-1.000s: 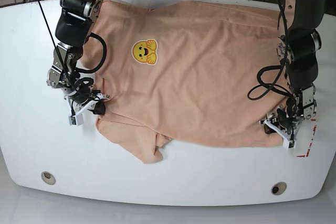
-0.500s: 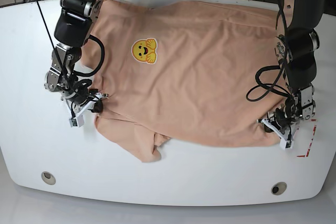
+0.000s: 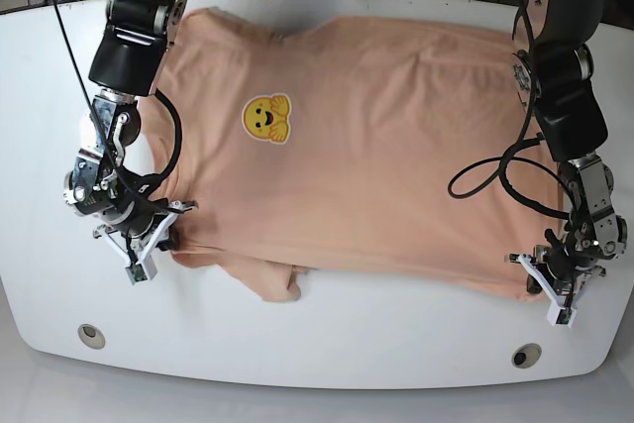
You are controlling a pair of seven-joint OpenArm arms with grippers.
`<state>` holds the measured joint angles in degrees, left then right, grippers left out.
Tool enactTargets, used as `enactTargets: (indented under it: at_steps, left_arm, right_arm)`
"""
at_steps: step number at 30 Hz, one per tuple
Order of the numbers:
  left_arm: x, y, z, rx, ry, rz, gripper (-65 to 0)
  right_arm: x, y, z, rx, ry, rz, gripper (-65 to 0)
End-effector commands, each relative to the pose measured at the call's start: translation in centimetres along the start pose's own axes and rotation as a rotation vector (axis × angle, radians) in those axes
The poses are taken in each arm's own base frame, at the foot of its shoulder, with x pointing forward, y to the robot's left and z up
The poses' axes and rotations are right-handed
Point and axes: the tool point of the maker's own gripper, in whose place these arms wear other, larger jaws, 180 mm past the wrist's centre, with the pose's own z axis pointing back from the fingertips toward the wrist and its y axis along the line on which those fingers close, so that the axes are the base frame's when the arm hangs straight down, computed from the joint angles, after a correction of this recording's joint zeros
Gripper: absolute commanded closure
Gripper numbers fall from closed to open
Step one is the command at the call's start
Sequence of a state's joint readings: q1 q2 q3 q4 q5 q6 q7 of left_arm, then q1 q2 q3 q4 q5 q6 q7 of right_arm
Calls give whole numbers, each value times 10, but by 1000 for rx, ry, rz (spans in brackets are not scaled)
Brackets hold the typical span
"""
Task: Fold the T-shirt properly
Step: 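Grasp the hem corners with both grippers, then lift the shirt by the hem with both grippers, stretching it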
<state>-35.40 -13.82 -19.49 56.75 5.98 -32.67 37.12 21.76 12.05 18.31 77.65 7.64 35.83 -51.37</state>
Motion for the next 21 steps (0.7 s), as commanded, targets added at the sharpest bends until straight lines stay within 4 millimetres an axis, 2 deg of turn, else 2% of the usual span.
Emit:
enactTargets:
  at_steps: [1,4,6,10,11,14,17,18,19,21]
  left_arm:
    - [45,7,20,41,-105,-35,0]
    - [69,7,38,77,-163,-62,0]
    - [85,15,56,120,-207,-69,0]
    - [111,18,84,173,-277,-83,0]
    - [123,19,94,189,-309,-92,0]
    - [164,22,129,245,-418,-119,0]
    - [195,28,160,295,-483,-128,0]
    - [203,30,167,304,-498,-128,0]
    - [222,34,183,325,-537,-125,0]
    - [241,38,202,347,-576,-119,0]
  right_arm:
    - [37,-20,18,-54,-75,40,0]
    - [52,-28,26,-78,-92,60,0]
    - [63,-32,30,-90,-103,73,0]
    - [95,-47,47,-132,-147,101,0]
    - [105,-51,52,-145,-160,107,0]
    - [142,-61,71,-184,-203,143,0]
    - [182,-71,97,-238,-251,206,0]
    - [190,-71,102,-246,-263,222,0]
    - [211,-72,113,-266,-289,262,0]
    - [233,-73,127,-290,-321,301,0]
